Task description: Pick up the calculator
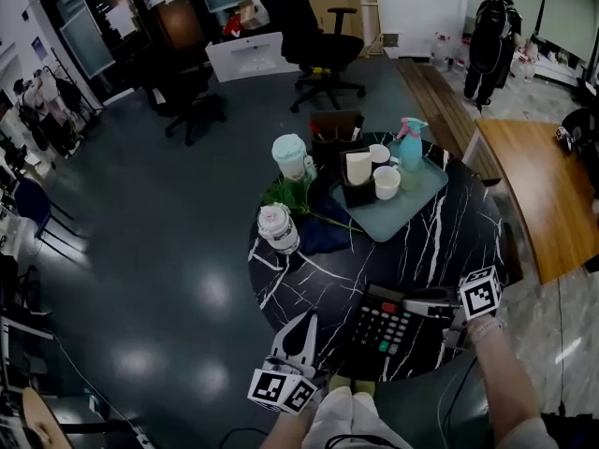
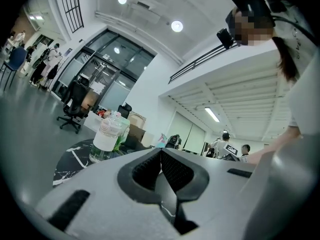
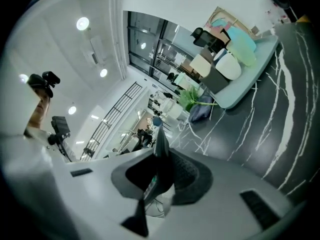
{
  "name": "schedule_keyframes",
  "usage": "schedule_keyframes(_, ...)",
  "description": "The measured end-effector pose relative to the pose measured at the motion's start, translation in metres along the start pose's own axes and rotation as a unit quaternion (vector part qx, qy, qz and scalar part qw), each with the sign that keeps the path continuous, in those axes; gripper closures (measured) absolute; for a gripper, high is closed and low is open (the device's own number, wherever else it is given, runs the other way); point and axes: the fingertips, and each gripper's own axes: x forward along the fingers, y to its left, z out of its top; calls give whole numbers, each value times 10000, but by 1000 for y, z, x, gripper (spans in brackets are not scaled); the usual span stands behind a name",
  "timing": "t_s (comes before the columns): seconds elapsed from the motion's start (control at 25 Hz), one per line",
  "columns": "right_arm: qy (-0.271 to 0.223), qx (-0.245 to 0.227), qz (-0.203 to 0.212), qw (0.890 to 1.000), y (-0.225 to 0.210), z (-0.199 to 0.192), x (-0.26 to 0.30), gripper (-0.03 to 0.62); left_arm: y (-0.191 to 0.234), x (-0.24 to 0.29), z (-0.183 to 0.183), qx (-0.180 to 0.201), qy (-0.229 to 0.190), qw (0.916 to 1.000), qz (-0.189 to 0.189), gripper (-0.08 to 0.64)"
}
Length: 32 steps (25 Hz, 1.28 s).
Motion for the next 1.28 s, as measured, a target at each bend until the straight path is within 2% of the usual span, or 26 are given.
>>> schedule_keyframes(0.52,-774,-70,358,9963,64,48,-15,526,-26,7,55,135,-219,9990,-352,552)
schedule_keyframes(0.92,-999,-168,651,9927,99,72,-7,526,-30,11,81,155,-434,9978,-475,552)
schedule_keyframes(1.28,-1056,-302,776,9909,121,88,-1,526,-18,15,91,71,-573,9974,-435,552)
